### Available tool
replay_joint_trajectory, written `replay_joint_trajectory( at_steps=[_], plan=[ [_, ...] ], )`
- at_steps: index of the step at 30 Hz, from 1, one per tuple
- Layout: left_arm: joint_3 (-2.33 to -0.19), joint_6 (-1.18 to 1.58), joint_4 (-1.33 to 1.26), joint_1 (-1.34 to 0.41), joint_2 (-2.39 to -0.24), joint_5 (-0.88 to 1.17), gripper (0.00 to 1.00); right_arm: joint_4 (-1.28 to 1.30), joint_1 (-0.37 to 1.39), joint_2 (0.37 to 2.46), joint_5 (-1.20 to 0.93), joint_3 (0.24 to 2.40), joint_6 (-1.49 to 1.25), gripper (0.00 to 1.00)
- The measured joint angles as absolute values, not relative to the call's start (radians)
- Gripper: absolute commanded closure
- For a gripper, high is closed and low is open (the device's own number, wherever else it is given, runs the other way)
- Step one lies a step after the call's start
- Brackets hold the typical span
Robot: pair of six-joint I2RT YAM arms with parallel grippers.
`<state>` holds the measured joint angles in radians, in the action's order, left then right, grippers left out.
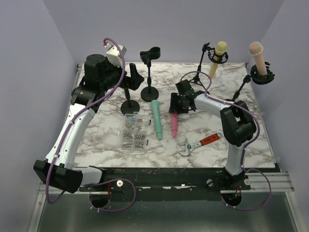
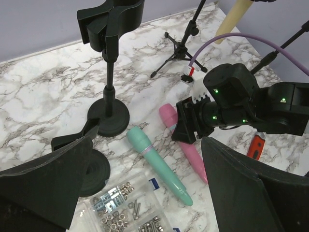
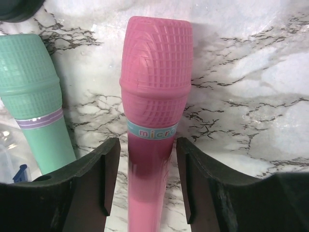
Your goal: Remove the microphone from the stand
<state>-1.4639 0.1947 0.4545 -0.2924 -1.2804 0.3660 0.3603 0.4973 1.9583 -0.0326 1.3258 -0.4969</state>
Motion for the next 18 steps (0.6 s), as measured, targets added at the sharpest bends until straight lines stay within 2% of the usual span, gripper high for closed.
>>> replay_joint_trajectory(
  at_steps=[5,12,18],
  plan=[
    [-1.462,0.203,0.45,-0.296,-1.29,0.37,0.01,0.361,0.497,1.917,-0.031,1.324,-0.49,0.4],
    [-1.451,0.279,0.407,-0.296,-1.295,0.4,0.01,0.36,0.497,1.833,-0.032,1.323,-0.47,0.22],
    [-1.456,0.505,0.32,-0.241,-1.337,0.5,0.03,0.334,0.497,1.724,-0.043,1.28,-0.442,0.1]
  ],
)
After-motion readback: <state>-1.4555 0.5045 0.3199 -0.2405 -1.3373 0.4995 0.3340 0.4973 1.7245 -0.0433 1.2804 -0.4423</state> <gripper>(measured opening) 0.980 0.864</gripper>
